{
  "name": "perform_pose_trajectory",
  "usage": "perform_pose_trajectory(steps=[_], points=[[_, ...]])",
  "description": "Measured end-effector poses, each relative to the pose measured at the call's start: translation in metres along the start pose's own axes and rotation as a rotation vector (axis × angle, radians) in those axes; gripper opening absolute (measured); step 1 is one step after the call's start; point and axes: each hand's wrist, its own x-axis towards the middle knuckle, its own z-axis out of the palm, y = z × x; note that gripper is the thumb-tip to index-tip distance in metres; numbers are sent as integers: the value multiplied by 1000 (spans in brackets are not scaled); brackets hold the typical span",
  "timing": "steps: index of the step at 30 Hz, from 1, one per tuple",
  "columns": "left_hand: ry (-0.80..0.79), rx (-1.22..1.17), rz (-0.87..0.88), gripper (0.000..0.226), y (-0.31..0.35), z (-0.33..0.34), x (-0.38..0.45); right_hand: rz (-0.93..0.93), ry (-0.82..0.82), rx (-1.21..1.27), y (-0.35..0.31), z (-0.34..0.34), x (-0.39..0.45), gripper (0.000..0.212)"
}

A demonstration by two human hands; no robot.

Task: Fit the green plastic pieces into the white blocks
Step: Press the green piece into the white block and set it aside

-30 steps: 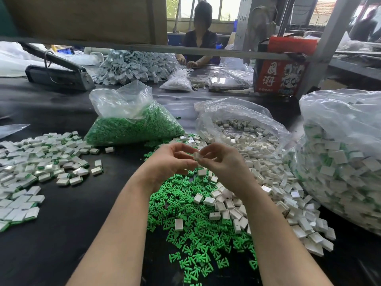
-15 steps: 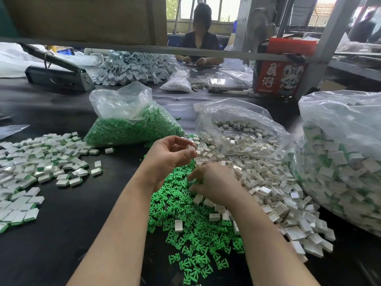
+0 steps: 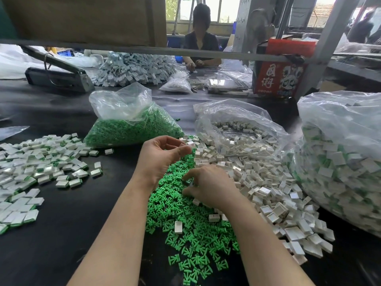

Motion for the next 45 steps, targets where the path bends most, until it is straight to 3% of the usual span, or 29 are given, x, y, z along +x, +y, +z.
perform_pose_trajectory(steps=[8,15,18,21,45], points=[[-9,-87,-51,19,-1,-7,1,4,50,182,1,3,0,13],[-72,-150,-56,24,0,-4,1,97,393,872,7,-16,-3,6],[-111,-171,-72,21,2,0,-1,100,460,1198,7,-22,-5,7],[-131,-160,-70,20,4,5,-3,118,502,1340,6,-23,-4,7],[-157,-127,9,16,7,11,-6,139,547,1362,5,-22,-2,4]])
